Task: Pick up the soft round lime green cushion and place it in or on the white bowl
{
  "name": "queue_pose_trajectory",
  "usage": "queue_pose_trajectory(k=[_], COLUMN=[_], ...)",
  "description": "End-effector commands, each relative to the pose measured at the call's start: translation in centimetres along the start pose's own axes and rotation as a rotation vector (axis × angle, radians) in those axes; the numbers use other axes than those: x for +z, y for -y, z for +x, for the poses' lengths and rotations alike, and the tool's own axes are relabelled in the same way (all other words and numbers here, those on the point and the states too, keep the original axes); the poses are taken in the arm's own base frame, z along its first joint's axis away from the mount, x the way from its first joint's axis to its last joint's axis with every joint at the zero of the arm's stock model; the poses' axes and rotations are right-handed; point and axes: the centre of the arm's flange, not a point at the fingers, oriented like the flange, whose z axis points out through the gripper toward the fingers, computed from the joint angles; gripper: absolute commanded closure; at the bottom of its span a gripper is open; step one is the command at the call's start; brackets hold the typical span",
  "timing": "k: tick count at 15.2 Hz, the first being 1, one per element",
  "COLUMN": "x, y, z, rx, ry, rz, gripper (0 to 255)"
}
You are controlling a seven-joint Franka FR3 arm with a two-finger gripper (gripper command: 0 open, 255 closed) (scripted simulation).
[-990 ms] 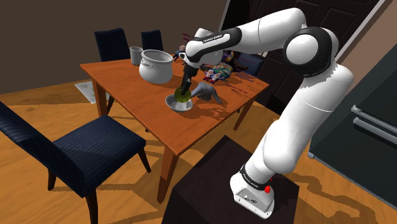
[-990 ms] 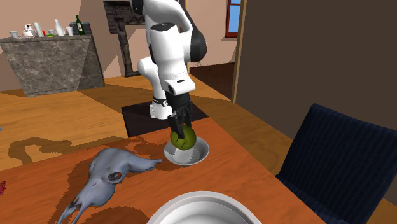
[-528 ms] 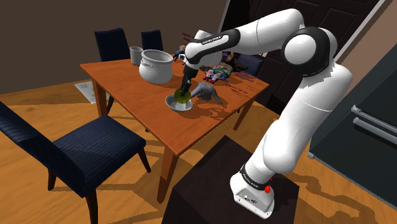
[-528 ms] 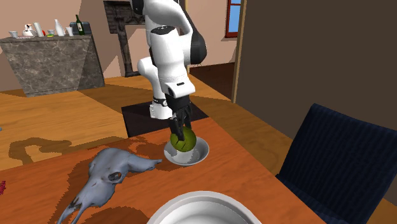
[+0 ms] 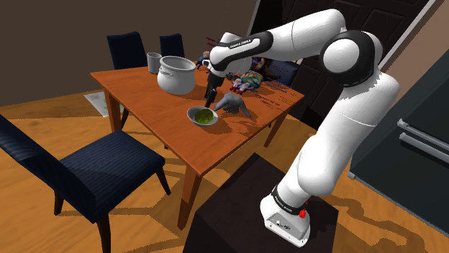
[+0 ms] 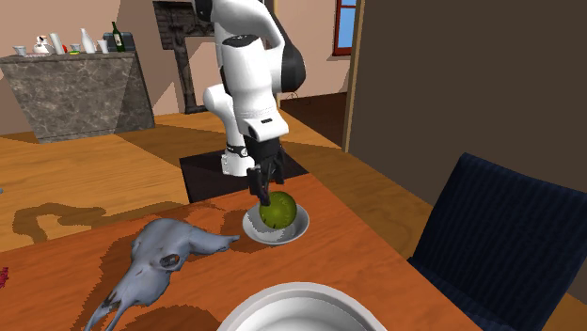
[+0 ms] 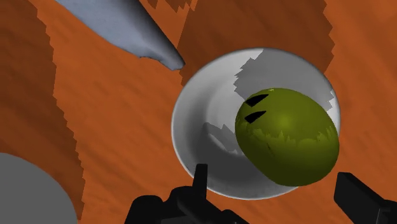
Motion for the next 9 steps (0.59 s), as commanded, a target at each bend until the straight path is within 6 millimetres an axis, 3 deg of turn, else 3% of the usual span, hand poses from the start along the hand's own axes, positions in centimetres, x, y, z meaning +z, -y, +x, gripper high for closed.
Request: queue_pose_trajectory(k=[1,3,9], x=[-2.0,-4.3,-4.3], y=[0.0,0.0,0.0], z=[-0.1,-0.1,-0.1], rx=[0.0,0.0,0.0], ry=[0.0,0.0,0.0], rz=[0.0,0.0,0.0], gripper=[0,0,0])
